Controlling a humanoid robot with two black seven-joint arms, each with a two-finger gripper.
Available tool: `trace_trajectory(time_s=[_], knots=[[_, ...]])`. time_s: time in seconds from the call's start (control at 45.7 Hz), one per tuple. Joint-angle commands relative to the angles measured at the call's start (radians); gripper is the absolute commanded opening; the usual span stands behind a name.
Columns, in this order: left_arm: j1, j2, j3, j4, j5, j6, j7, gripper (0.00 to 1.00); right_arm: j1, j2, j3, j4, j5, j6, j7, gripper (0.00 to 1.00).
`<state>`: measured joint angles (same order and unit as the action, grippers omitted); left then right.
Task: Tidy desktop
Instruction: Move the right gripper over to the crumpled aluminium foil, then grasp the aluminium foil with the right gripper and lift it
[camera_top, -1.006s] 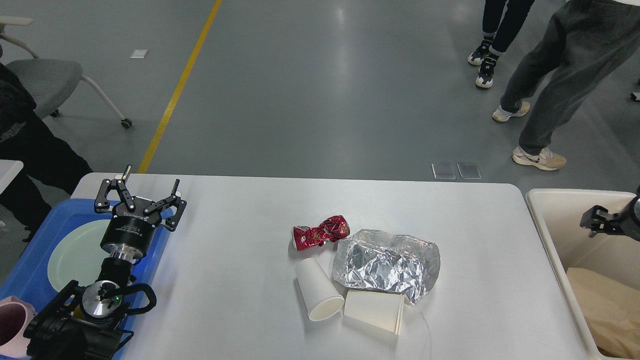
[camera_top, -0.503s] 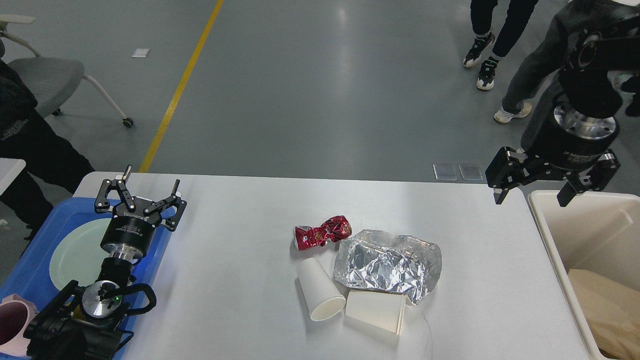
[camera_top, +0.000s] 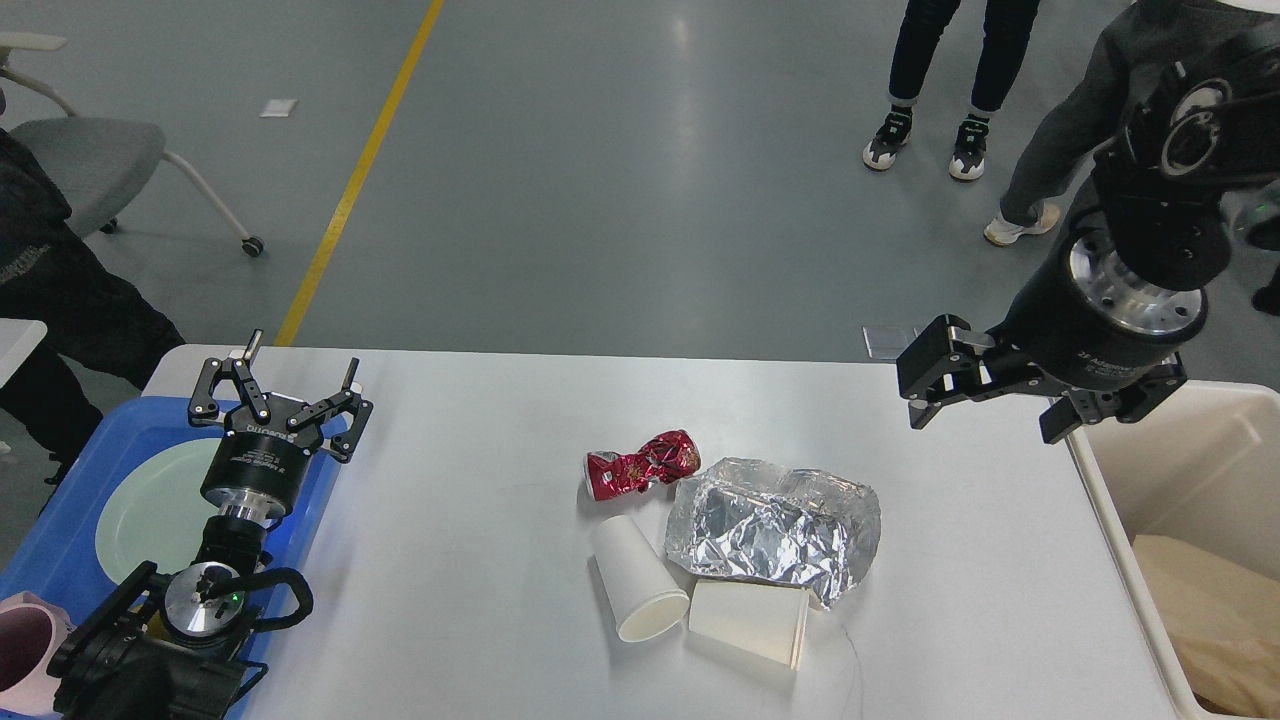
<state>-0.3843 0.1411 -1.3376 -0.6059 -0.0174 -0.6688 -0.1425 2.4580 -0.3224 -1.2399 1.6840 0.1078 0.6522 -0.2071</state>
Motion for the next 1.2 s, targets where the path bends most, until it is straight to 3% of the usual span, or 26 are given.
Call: trace_trajectory(time_s=[0.0, 0.197, 0.635, 0.722, 0.875, 1.072, 1.182], knots=[[-0.001, 0.0, 0.0, 0.0, -0.001, 0.0, 0.001, 0.96, -0.151, -0.053, 0.007, -0.05, -0.003, -0.068, 0.0, 0.98], [-0.001, 0.0, -0.002, 0.0, 0.001, 0.0, 0.003, 0.96, -0.428, -0.03, 0.053, -0.165, -0.007, -0.197, 0.0, 0.97], [0.001, 0.0, -0.002, -0.002, 0.001, 0.0, 0.003, 0.96, -0.991, 0.166, 0.257, -0.665, 0.026, -0.214, -0.001, 0.97], [-0.001, 0.0, 0.0, -0.002, 0.001, 0.0, 0.003, 0.96, -1.057, 0.195, 0.275, -0.756, 0.047, -0.217, -0.001, 0.96], [-0.001, 0.0, 0.0, -0.002, 0.001, 0.0, 0.004, 0.96, -1.143, 0.249, 0.286, -0.88, 0.049, -0.226, -0.001, 0.85], [0.001, 0.0, 0.0, -0.002, 0.001, 0.0, 0.004, 0.96, -1.208, 0.249, 0.277, -0.892, 0.03, -0.339, -0.003, 0.82], [-0.001, 0.0, -0.002, -0.002, 0.001, 0.0, 0.004, 0.96, -1.219, 0.249, 0.274, -0.892, 0.032, -0.353, -0.003, 0.82]])
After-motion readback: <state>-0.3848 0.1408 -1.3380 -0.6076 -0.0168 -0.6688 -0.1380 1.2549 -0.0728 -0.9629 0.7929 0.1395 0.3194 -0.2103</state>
